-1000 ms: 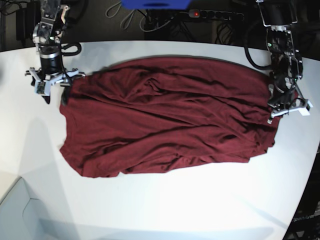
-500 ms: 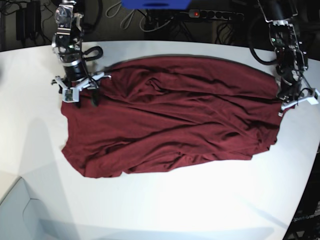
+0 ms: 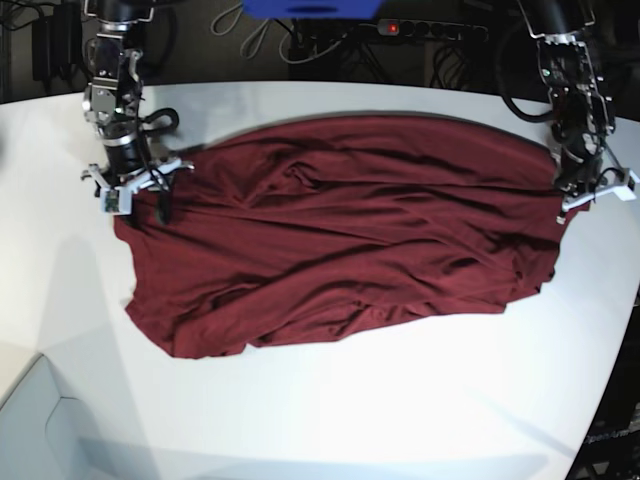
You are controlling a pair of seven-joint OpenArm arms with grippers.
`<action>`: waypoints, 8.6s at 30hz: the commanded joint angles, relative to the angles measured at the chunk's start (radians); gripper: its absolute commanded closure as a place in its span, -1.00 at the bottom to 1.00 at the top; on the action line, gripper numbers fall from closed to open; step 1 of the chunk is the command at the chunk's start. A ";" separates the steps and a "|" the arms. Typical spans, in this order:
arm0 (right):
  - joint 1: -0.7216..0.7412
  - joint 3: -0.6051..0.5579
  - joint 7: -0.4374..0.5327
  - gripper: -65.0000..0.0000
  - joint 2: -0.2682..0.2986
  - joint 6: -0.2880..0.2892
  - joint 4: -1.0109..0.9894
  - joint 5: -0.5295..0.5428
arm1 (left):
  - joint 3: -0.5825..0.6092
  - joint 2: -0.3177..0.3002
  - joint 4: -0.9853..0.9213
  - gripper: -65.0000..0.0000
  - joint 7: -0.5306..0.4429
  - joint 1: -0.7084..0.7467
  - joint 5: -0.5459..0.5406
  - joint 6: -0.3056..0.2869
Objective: Layout the t-shirt on the table in an organized manner, then fold the t-shirt properly
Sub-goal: 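Regrasp the shirt edges with both grippers and pull them apart, then move the left gripper along the shirt side and grasp fabric, then reach the left gripper to the shirt's hem corner and grasp it, then pull the hem corner with the left gripper toward the collar edge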
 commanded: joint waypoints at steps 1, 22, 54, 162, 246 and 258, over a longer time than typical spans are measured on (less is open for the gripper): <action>0.004 0.021 -0.048 -0.04 0.012 -0.008 -0.001 -0.005 | -0.030 -0.020 0.015 1.00 -0.023 -0.005 -0.006 -0.005; 0.019 0.058 -0.049 -0.05 0.010 -0.008 0.005 -0.005 | -0.054 0.027 0.025 0.92 -0.016 0.044 -0.010 -0.007; 0.012 0.058 -0.052 -0.05 0.010 -0.008 0.005 -0.005 | 0.211 0.048 -0.013 0.04 -0.016 -0.306 0.155 0.004; 0.021 0.058 -0.054 -0.04 0.012 -0.008 0.002 -0.007 | 0.349 0.071 -0.308 1.00 -0.027 -0.619 0.168 0.139; 0.021 -0.037 -0.057 -0.06 -0.059 0.117 0.115 -0.008 | 0.346 -0.006 -0.246 0.99 -0.140 -0.278 0.229 0.130; -0.096 -0.102 -0.048 -0.06 0.036 0.119 0.126 -0.008 | 0.334 -0.056 -0.145 0.99 -0.139 -0.117 0.226 0.130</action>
